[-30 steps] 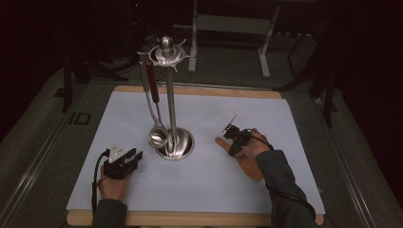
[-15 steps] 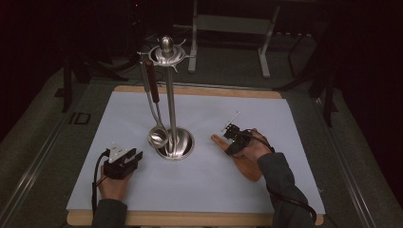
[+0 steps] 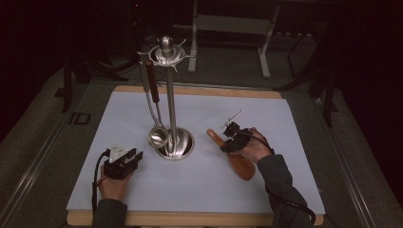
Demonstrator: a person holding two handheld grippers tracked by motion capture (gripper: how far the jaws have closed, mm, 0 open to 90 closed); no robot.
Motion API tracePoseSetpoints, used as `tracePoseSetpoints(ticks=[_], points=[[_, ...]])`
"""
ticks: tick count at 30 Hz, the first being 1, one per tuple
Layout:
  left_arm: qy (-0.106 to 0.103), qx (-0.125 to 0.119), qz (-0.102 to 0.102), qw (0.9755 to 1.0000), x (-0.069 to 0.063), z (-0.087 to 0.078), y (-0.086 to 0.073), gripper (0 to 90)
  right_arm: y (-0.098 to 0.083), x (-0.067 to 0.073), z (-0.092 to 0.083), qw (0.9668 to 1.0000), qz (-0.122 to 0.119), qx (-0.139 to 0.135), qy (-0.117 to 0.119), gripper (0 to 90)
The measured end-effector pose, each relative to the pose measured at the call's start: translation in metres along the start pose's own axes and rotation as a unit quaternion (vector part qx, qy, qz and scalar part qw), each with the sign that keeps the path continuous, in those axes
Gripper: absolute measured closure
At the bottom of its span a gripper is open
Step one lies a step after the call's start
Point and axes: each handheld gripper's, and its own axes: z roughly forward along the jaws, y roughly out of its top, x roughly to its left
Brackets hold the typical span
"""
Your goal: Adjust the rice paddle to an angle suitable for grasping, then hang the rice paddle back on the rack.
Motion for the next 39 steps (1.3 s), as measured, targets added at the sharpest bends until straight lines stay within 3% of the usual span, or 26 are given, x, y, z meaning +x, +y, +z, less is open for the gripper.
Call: tracePoseSetpoints(ticks=[7,11,17,20,21,22,23,25,28,29,30,31,32,39], points=[[0.0,0.0,-0.001,1.0,0.0,0.0,0.0,66.3,-0.003,0.002,-0.007,0.9992,-0.009,-0.036,0.014,66.3],[0.0,0.0,-0.001,1.0,0.0,0.0,0.0,66.3,-0.004,0.005,-0.011,0.9971,-0.013,-0.065,0.036,66.4],[0.002,0.0,0.0,1.0,0.0,0.0,0.0,66.1,-0.006,0.008,-0.017,0.9938,-0.026,-0.099,0.044,66.3],[0.001,0.0,-0.001,1.0,0.0,0.0,0.0,66.0,-0.008,0.011,-0.021,0.9908,-0.038,-0.122,0.045,66.3],[0.001,0.0,-0.001,1.0,0.0,0.0,0.0,66.1,-0.008,0.013,-0.024,0.9885,-0.045,-0.138,0.043,66.3],[0.001,0.0,-0.001,1.0,0.0,0.0,0.0,66.1,-0.008,0.013,-0.024,0.9885,-0.045,-0.138,0.043,66.3],[0.002,0.0,-0.001,1.0,0.0,0.0,0.0,66.0,-0.009,0.014,-0.027,0.9851,-0.054,-0.157,0.044,66.3],[0.002,0.0,-0.001,1.0,0.0,0.0,0.0,66.1,-0.009,0.015,-0.028,0.9843,-0.054,-0.162,0.046,66.3],[0.002,0.0,0.0,1.0,0.0,0.0,0.0,66.0,-0.009,0.018,-0.032,0.9799,-0.063,-0.183,0.049,66.3],[0.002,0.0,0.0,1.0,0.0,0.0,0.0,65.9,-0.01,0.02,-0.034,0.9768,-0.067,-0.197,0.049,66.3],[0.002,-0.001,-0.001,1.0,0.0,0.0,0.0,65.9,-0.01,0.02,-0.034,0.9768,-0.067,-0.197,0.049,66.3],[0.002,-0.001,-0.001,1.0,0.0,0.0,0.0,65.9,-0.01,0.022,-0.036,0.9736,-0.069,-0.212,0.05,66.3],[0.002,-0.001,0.0,1.0,0.0,0.0,0.0,65.9,-0.01,0.022,-0.036,0.9736,-0.069,-0.212,0.05,66.3],[0.002,-0.001,-0.001,1.0,0.0,0.0,0.0,65.9,-0.01,0.025,-0.038,0.9641,-0.068,-0.251,0.056,66.3]])
